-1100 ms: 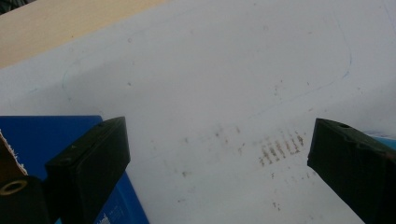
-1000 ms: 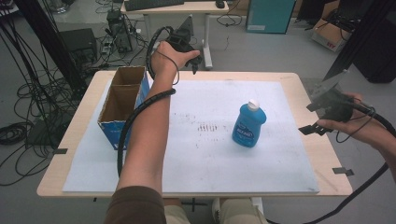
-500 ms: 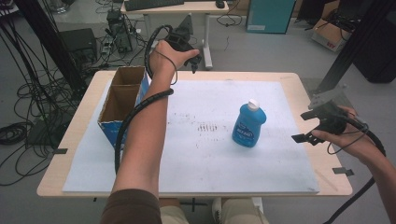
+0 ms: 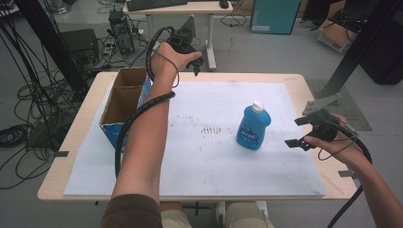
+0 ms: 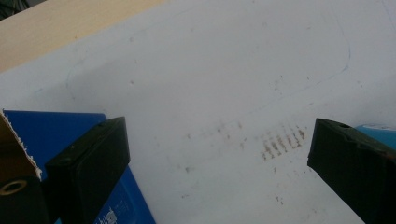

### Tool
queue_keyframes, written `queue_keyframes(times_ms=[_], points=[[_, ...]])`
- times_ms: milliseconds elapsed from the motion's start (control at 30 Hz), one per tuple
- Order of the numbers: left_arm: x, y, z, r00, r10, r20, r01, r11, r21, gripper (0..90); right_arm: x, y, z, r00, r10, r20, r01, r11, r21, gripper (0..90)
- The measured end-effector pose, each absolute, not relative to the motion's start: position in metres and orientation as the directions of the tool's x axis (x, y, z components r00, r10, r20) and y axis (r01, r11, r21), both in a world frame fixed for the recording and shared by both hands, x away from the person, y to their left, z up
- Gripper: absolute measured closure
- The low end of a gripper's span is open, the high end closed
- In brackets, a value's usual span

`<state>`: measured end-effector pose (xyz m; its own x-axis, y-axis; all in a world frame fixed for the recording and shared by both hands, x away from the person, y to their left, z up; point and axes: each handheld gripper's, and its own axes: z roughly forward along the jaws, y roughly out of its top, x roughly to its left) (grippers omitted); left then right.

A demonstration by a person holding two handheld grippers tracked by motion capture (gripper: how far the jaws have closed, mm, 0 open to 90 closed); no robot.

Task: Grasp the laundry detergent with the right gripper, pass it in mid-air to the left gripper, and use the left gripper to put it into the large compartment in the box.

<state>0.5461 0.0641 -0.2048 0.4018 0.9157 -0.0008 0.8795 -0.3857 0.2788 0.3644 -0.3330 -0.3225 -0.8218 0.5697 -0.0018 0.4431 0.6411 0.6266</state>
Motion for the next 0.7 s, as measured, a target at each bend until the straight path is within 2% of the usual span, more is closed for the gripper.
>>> queue_keyframes(times_ms=[700], points=[[0.548, 0.058, -0.208, 0.423, 0.906, 0.004, 0.872, -0.408, 0.269, 5.8, 0.377, -0.301, -0.35, -0.834, 0.55, 0.03, 0.424, 0.605, 0.674, 3.3]])
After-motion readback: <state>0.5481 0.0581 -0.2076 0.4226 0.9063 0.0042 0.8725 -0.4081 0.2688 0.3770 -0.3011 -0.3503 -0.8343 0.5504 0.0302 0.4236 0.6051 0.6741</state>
